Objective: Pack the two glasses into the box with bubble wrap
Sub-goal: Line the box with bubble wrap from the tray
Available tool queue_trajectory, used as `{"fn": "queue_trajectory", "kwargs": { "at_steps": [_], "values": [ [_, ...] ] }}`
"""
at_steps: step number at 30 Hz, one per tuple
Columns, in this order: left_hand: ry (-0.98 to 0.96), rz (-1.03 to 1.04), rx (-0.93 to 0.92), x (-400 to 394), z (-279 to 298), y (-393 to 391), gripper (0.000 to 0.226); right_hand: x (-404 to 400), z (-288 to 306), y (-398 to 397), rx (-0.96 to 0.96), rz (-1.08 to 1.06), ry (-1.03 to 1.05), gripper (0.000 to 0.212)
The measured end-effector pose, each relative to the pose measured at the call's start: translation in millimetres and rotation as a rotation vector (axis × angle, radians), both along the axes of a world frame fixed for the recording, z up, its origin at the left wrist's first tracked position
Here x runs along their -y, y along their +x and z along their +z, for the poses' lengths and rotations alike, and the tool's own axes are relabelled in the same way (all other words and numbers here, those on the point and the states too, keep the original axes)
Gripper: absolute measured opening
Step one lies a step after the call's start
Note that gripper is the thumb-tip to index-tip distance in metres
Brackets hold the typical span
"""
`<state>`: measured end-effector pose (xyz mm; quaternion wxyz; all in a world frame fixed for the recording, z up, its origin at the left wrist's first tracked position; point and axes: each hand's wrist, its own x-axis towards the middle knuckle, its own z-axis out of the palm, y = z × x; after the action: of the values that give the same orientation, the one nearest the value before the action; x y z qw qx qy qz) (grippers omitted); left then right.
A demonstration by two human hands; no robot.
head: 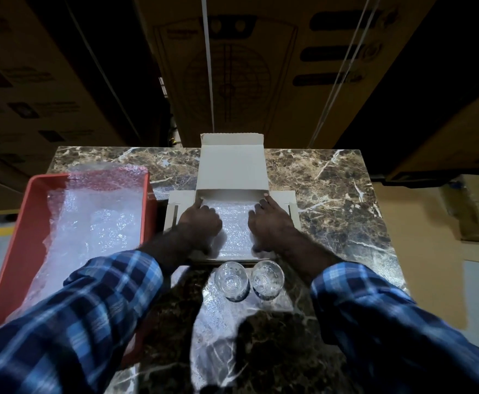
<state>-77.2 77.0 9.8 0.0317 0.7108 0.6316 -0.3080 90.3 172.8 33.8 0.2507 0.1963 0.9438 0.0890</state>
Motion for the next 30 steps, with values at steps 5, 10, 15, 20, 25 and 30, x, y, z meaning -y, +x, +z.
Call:
{"fn": "queue_trajectory", "kwargs": {
  "at_steps": [5,10,15,20,25,30],
  "values": [
    [0.166,-0.010,0.104,2,32,-6,0.053,11,13,16,-0.323,-0.122,-0.101,0.061],
    [0.429,0.116,0.384,31,67,-9,0.049,38,37,33,-0.587,-0.296,-0.210,0.043],
    [0.660,0.148,0.594,82,85,6,0.047,70,52,40,-0.834,-0.361,-0.217,0.040],
    [0.733,0.252,0.677,137,94,26,0.035,116,60,38,-0.951,-0.320,-0.267,0.032],
    [0.858,0.402,0.687,192,94,31,0.023,162,61,30,-0.995,-0.243,-0.368,0.025],
    [0.900,0.570,0.592,242,79,23,0.034,201,66,18,-1.034,-0.106,-0.457,0.021]
  ]
}}
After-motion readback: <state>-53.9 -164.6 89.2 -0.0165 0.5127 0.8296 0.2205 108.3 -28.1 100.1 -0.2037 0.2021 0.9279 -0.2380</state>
